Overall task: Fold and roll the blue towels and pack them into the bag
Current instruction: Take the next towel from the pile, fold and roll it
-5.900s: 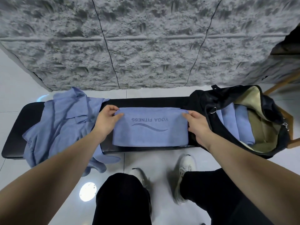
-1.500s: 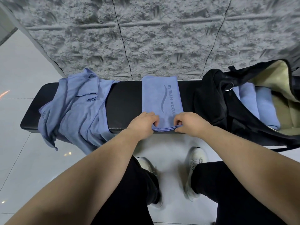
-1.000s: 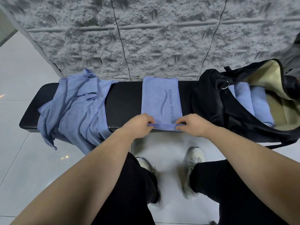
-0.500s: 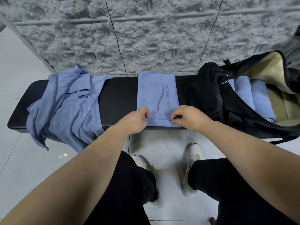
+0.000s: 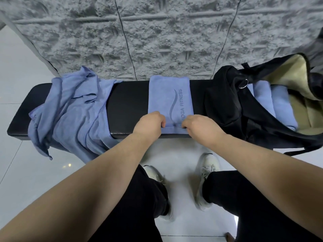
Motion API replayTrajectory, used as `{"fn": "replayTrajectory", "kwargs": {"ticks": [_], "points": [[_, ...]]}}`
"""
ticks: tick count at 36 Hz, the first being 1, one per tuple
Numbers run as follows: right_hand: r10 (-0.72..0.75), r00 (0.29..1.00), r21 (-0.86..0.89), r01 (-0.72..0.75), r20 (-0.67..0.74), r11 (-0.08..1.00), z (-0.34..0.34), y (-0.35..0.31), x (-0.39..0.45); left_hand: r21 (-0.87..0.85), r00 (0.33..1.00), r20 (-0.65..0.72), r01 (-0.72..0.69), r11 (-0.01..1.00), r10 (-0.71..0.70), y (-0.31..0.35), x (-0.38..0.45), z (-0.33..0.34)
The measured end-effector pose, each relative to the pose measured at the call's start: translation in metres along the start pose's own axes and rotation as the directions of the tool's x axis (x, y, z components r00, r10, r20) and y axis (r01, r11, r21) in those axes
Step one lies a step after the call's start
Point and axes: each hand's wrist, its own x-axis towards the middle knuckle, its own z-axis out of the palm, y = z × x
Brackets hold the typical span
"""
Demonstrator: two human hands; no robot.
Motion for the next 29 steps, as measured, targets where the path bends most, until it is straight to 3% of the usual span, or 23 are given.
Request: {"fn": "replayTrajectory", "kwargs": {"ticks": [3, 7, 11, 17, 29], "points": [[0.003, 1.000, -0.037, -0.002, 0.030, 0.999, -0.001, -0.004, -0.003, 0.030, 1.000, -0.013, -0.014, 0.999, 0.014, -0.001, -0.001, 0.002], [-0.073, 0.995, -0.006, 0.073, -0.065, 0.997, 0.001, -0.003, -0.011, -0.004, 0.998, -0.055, -0.004, 1.000, 0.004, -0.003, -0.004, 0.003], [-0.045, 0.998, 0.019, 0.044, 0.039, 0.999, -0.002, 0.001, -0.009, -0.040, 0.998, -0.050, -0.046, 0.998, 0.044, -0.006, -0.007, 0.004], [-0.025, 0.999, 0.031, 0.024, 0.028, 0.999, -0.004, 0.003, -0.004, -0.021, 0.998, -0.055, -0.023, 1.000, 0.022, -0.007, -0.005, 0.001], [0.023, 0.991, 0.162, -0.045, 0.135, 0.986, -0.007, 0.000, -0.013, 0.219, 0.999, -0.028, 0.040, 0.975, -0.035, 0.009, -0.015, 0.000]]}}
